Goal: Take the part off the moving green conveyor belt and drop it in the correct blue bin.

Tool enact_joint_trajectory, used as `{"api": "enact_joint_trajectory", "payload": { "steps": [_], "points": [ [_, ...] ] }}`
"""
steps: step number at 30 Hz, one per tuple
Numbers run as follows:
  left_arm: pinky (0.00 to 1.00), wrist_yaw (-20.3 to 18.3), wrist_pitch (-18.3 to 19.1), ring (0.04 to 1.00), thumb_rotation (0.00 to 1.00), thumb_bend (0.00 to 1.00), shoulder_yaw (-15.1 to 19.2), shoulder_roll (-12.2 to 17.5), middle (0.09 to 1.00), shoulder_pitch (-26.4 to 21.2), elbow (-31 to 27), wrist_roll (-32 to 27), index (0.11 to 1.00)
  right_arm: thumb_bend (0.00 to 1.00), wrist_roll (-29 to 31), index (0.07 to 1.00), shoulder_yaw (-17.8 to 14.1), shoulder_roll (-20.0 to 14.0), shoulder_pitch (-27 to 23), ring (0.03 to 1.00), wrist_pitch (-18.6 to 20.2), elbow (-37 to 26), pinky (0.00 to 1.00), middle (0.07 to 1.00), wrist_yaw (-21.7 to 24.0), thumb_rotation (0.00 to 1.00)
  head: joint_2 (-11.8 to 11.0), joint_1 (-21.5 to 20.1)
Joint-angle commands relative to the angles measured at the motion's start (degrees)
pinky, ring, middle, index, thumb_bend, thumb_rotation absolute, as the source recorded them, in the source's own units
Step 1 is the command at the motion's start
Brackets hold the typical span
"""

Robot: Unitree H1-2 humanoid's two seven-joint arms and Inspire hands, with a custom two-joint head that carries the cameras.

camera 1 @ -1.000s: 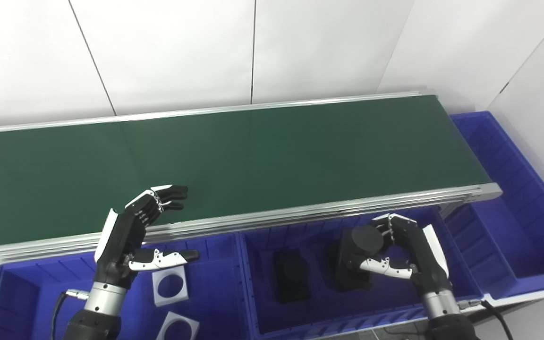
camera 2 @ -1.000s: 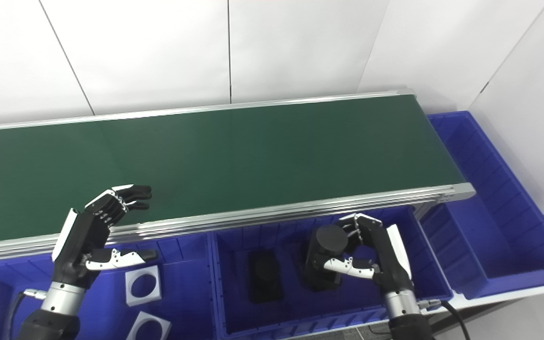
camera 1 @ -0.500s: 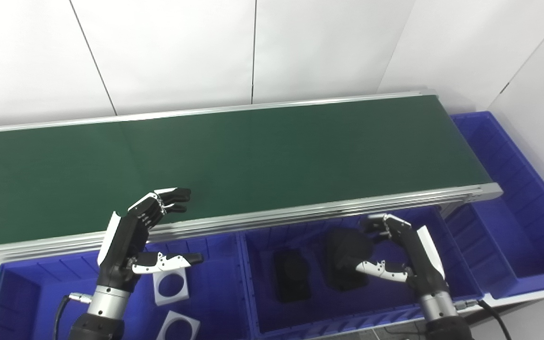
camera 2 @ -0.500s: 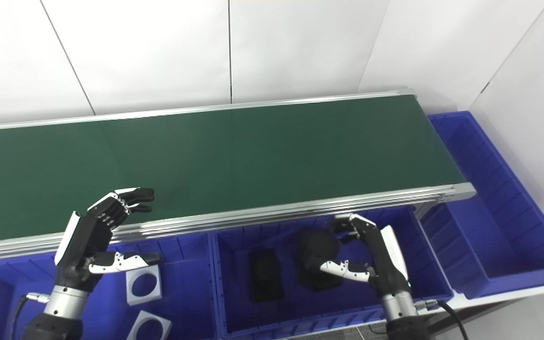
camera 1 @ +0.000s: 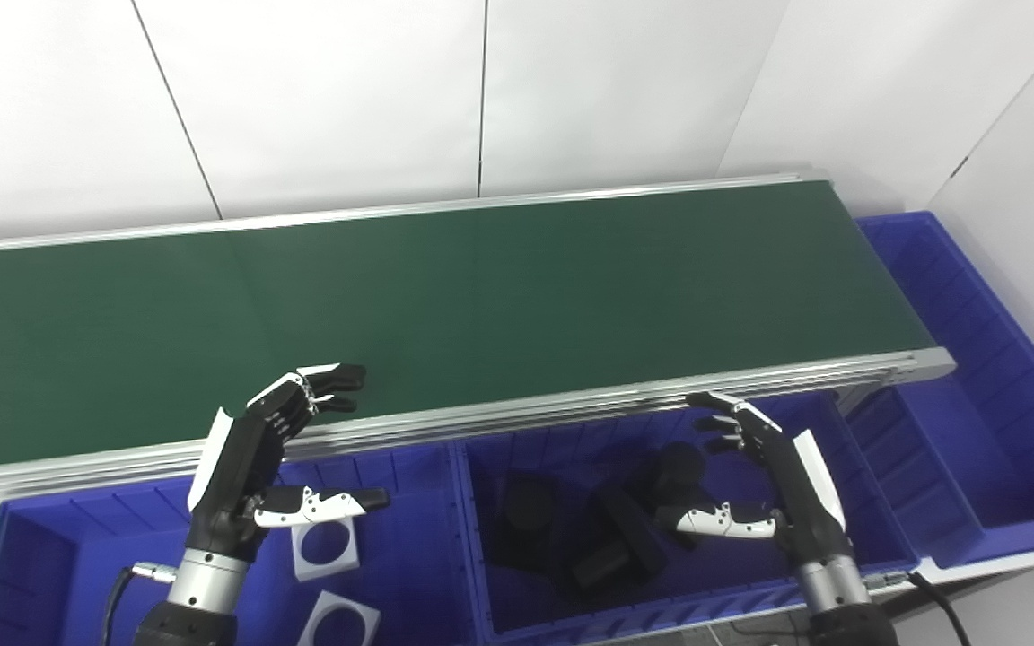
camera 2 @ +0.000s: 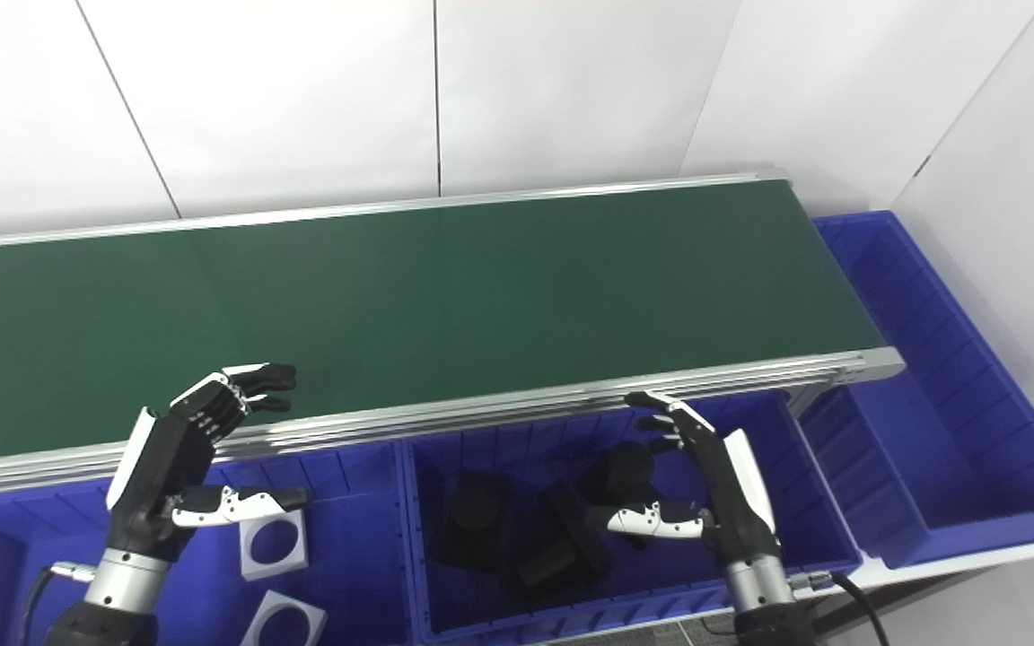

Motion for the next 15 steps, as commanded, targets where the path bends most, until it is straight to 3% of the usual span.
{"api": "enact_joint_trajectory", "payload": {
  "steps": [1,7,15],
  "points": [
    [0.65,0.1,-1.9,0.739,0.06,0.79,0.0,-0.5,0.754,-0.5,-1.6,0.2,0.674,0.96,0.1,0.745,-0.6,-0.4,0.1,0.71,-3.0,-1.1,0.6,0.796,-1.0,0.15,-0.7,0.6],
    [0.65,0.1,-2.4,0.739,0.05,0.79,-0.3,-0.6,0.756,0.0,-1.1,0.1,0.675,0.99,10.4,0.753,0.5,1.1,0.3,0.658,0.6,-5.3,0.57,0.751,2.5,0.21,-2.0,2.7],
    [0.63,0.2,-3.3,0.73,0.06,0.78,-0.5,-0.1,0.751,0.1,-0.6,1.6,0.682,1.0,13.0,0.795,6.8,1.8,-1.5,0.725,3.3,-12.8,0.64,0.802,7.9,0.29,-3.0,4.7]
  ]
}}
